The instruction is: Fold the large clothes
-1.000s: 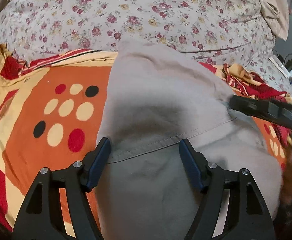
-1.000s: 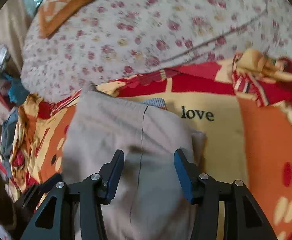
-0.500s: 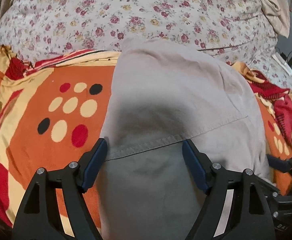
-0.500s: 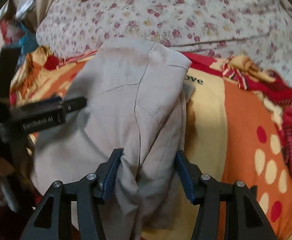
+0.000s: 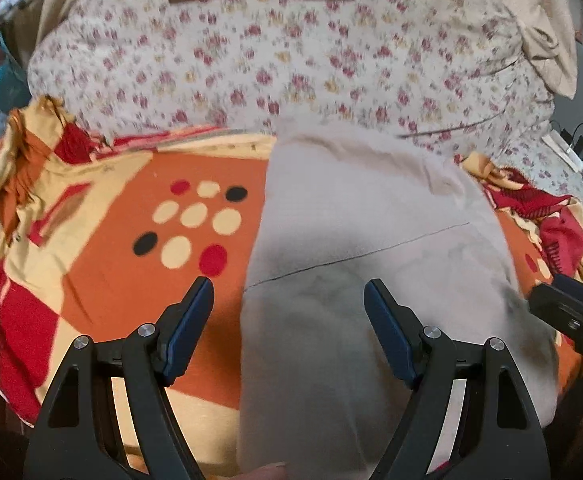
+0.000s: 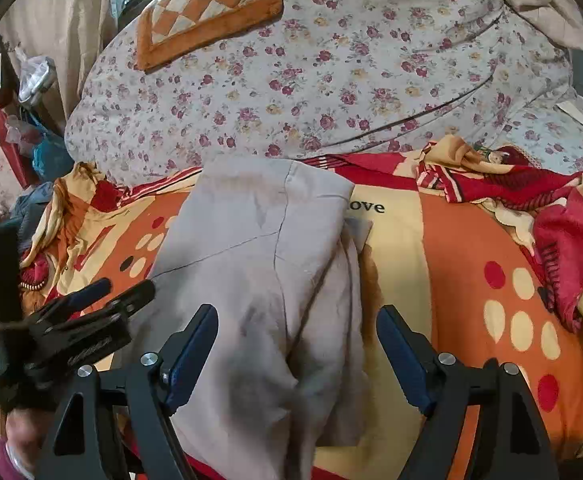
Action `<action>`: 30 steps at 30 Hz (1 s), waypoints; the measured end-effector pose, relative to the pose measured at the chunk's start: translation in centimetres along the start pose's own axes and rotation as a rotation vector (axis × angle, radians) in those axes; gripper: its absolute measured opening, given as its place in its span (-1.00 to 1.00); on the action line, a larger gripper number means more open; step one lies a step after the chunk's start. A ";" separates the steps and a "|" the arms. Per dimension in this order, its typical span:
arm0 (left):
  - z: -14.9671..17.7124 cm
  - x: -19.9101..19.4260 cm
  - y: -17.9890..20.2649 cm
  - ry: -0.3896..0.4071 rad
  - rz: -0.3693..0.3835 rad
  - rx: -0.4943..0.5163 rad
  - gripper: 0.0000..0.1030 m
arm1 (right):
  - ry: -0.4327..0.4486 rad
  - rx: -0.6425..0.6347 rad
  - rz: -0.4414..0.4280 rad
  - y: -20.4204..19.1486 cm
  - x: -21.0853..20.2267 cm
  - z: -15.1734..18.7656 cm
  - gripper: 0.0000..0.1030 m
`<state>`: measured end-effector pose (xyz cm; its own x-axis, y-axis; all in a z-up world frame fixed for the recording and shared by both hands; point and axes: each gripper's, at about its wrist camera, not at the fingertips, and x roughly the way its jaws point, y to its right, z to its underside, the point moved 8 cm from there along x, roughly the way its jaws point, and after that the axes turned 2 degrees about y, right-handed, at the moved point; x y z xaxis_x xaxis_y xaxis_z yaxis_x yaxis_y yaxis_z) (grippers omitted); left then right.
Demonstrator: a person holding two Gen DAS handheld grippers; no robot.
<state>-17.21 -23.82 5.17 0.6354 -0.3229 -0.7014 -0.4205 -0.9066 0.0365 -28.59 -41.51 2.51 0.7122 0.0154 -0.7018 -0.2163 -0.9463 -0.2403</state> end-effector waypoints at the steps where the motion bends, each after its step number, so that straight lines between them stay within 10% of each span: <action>1: 0.0 -0.4 0.0 0.020 -0.002 0.010 0.52 | 0.007 0.003 0.008 -0.1 0.1 0.0 0.58; 30: -0.3 -0.1 0.2 0.082 -0.048 0.061 0.52 | 0.129 -0.066 0.070 0.0 2.0 0.1 0.72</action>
<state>-17.20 -24.01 5.44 0.7057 -0.3033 -0.6403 -0.4257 -0.9039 -0.0410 -27.26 -41.47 1.01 0.7775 -0.0893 -0.6226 -0.2273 -0.9628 -0.1458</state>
